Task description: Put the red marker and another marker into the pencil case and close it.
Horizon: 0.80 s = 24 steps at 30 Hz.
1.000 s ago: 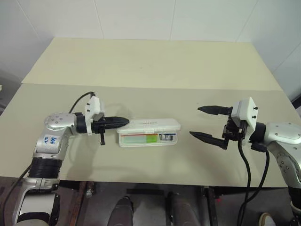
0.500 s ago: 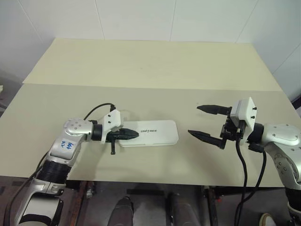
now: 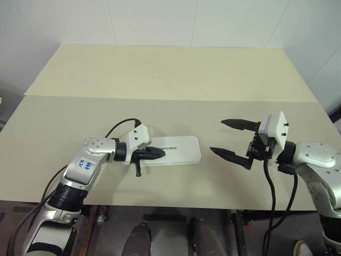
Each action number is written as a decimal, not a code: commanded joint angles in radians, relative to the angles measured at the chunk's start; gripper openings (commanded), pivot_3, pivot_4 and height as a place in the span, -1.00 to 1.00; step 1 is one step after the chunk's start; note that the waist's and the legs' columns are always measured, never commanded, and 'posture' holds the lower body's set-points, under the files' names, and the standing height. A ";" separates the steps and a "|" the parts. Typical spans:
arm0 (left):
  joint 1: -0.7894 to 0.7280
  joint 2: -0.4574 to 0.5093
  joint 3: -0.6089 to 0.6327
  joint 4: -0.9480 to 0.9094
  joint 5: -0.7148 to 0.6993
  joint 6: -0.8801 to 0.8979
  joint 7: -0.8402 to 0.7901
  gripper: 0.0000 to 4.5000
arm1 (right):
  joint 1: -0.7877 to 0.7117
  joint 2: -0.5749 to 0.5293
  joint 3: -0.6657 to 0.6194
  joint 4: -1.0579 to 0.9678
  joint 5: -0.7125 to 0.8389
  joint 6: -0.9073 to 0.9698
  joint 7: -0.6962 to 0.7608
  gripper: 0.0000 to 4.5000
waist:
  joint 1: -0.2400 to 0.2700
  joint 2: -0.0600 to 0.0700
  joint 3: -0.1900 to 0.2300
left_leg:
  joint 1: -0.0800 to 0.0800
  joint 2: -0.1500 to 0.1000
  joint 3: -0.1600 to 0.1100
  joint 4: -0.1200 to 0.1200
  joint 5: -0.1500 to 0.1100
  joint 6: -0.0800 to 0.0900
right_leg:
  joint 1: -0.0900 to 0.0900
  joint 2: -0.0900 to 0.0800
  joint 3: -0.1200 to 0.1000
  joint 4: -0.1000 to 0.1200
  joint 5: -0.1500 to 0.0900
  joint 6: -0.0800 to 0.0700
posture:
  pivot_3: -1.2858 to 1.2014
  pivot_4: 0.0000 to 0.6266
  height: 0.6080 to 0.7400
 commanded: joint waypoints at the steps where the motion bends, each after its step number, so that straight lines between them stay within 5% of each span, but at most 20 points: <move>1: 0.006 0.000 0.024 -0.021 -0.019 0.022 0.017 -0.98 | -0.013 0.006 0.004 -0.021 -0.003 -0.027 -0.004 1.00 | 0.000 0.000 0.000 | 0.000 0.000 0.000 0.000 0.000 0.000 | 0.000 0.000 0.000 0.000 0.000 0.000 | 0.03 -0.52 1.00; 10: 0.016 0.022 0.268 -0.027 -0.207 -0.031 -0.022 -0.90 | -0.020 -0.006 0.001 0.015 0.002 -0.041 0.016 1.00 | -0.001 0.000 0.000 | -0.001 0.000 0.000 0.000 0.000 0.000 | -0.001 0.000 0.000 0.000 0.000 0.000 | 0.03 -0.52 1.00; 24: 0.086 0.173 0.438 0.055 -0.271 -0.157 -0.144 0.99 | 0.028 -0.024 -0.094 0.097 -0.009 -0.076 0.015 1.00 | 0.000 0.000 0.000 | -0.001 0.000 0.000 -0.001 0.000 0.000 | -0.001 0.000 0.000 -0.001 -0.001 -0.003 | 0.03 -0.52 1.00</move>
